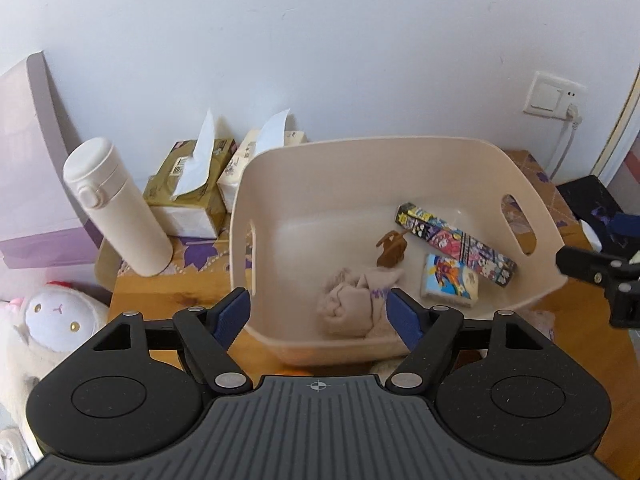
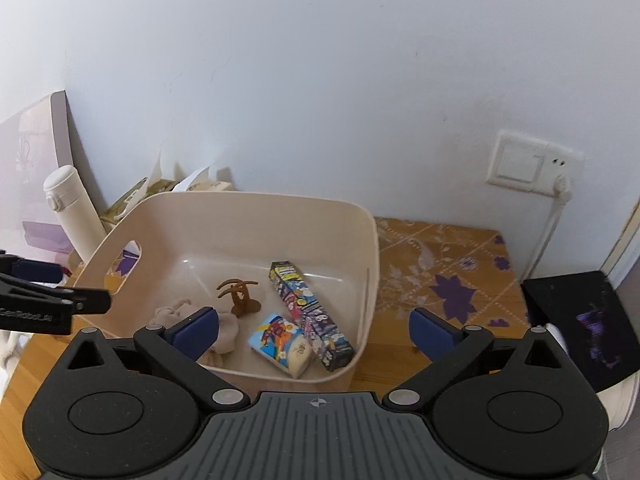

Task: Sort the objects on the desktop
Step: 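Withdraw both tools from the basket back over the table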

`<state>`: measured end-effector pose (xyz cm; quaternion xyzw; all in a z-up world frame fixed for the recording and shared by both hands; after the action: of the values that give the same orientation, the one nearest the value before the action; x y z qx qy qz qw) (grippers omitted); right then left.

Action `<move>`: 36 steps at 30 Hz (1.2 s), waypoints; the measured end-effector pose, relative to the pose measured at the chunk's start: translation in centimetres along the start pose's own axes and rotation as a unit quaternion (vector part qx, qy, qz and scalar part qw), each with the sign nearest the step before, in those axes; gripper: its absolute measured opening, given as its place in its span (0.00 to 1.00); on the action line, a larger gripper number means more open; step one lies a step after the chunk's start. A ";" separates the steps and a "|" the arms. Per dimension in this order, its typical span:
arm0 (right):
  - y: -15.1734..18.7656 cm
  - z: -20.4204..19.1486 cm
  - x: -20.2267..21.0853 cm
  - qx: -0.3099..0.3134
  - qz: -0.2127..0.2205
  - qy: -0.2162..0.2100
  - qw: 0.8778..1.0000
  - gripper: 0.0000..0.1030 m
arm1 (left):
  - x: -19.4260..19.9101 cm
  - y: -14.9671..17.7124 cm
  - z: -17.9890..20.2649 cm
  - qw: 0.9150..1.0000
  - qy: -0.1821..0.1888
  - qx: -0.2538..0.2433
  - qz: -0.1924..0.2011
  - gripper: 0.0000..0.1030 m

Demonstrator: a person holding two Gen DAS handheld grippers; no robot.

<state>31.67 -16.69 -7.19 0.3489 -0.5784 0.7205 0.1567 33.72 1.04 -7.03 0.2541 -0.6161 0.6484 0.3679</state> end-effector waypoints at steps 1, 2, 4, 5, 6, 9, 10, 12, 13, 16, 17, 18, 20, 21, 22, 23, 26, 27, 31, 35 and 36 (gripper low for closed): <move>0.2 0.0 0.3 0.001 0.002 0.000 1.000 1.00 | 0.3 0.3 -0.2 1.000 0.000 0.000 -0.002 0.74; 0.5 0.0 0.6 0.000 0.004 -0.002 1.000 1.00 | 0.5 0.7 -0.3 1.000 -0.001 0.000 -0.004 0.74; 1.1 0.0 1.2 0.000 0.005 -0.004 1.000 1.00 | 0.9 1.4 -0.7 1.000 0.000 0.002 -0.008 0.74; 1.4 -0.1 1.5 0.002 0.005 -0.004 1.000 1.00 | 1.1 1.8 -1.0 1.000 0.000 0.004 -0.010 0.74; 1.6 -0.2 1.6 0.003 0.004 -0.005 1.000 1.00 | 1.3 2.1 -1.2 1.000 0.001 0.005 -0.013 0.74; 2.6 -0.3 2.2 0.004 -0.002 -0.008 1.000 1.00 | 1.7 3.2 -1.7 1.000 0.007 0.005 -0.022 0.74; 2.9 -0.4 2.3 0.004 -0.004 -0.009 1.000 1.00 | 1.8 3.6 -1.8 1.000 0.008 0.004 -0.025 0.74; 3.6 -0.4 2.5 0.005 -0.009 -0.011 1.000 1.00 | 2.0 4.2 -2.0 0.999 0.012 0.002 -0.030 0.74; 4.0 -0.4 2.6 0.004 -0.010 -0.012 1.000 1.00 | 2.1 4.6 -2.1 0.999 0.014 0.002 -0.034 0.74; 5.1 -0.5 3.0 0.002 -0.014 -0.016 1.000 1.00 | 2.5 5.7 -2.3 0.999 0.019 0.003 -0.039 0.74; 5.4 -0.6 3.0 0.002 -0.016 -0.018 1.000 1.00 | 2.5 6.1 -2.4 0.999 0.022 0.002 -0.041 0.74; 5.9 -0.7 3.1 0.002 -0.019 -0.020 1.000 1.00 | 2.6 6.5 -2.5 0.999 0.025 0.001 -0.044 0.74; 6.8 -0.9 3.3 0.001 -0.028 -0.023 0.999 1.00 | 2.5 7.4 -2.8 0.998 0.031 0.000 -0.055 0.74; 7.3 -1.0 3.4 0.001 -0.032 -0.025 0.999 1.00 | 2.5 7.8 -3.0 0.998 0.036 -0.001 -0.060 0.74; 7.8 -1.1 3.6 0.005 -0.034 -0.027 0.999 1.00 | 2.4 8.3 -3.2 0.997 0.041 -0.003 -0.065 0.74; 8.3 -1.3 3.7 0.010 -0.035 -0.027 0.999 1.00 | 2.4 8.7 -3.3 0.997 0.045 -0.006 -0.070 0.74; 9.7 -2.0 4.0 0.026 -0.045 -0.032 0.998 1.00 | 2.1 10.2 -3.5 0.995 0.049 -0.016 -0.080 0.74; 10.1 -2.1 4.1 0.028 -0.050 -0.035 0.998 1.00 | 2.0 10.6 -3.5 0.995 0.052 -0.020 -0.084 0.74; 11.3 -2.7 4.0 0.032 -0.066 -0.043 0.996 1.00 | 1.6 12.6 -3.3 0.992 0.071 -0.030 -0.104 0.74; 12.1 -3.2 3.6 0.037 -0.080 -0.046 0.995 1.00 | 1.1 14.3 -2.8 0.989 0.075 -0.051 -0.119 0.74; 12.3 -3.3 3.5 0.036 -0.082 -0.047 0.995 1.00 | 1.0 14.7 -2.7 0.988 0.078 -0.057 -0.123 0.74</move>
<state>20.36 -17.64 -13.96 0.4340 -0.5283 0.7085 0.1746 21.82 4.32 -15.54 0.2553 -0.5853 0.5802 0.5056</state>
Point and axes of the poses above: each gripper's, at about its wrist camera, not at the fingertips, and x roughly against the way its jaws point, z to its right, y to its underside, the point moved 2 cm from there along -x, roughly the way its jaws point, and after that the axes turned 10 degrees about x, right-handed, at the moved point
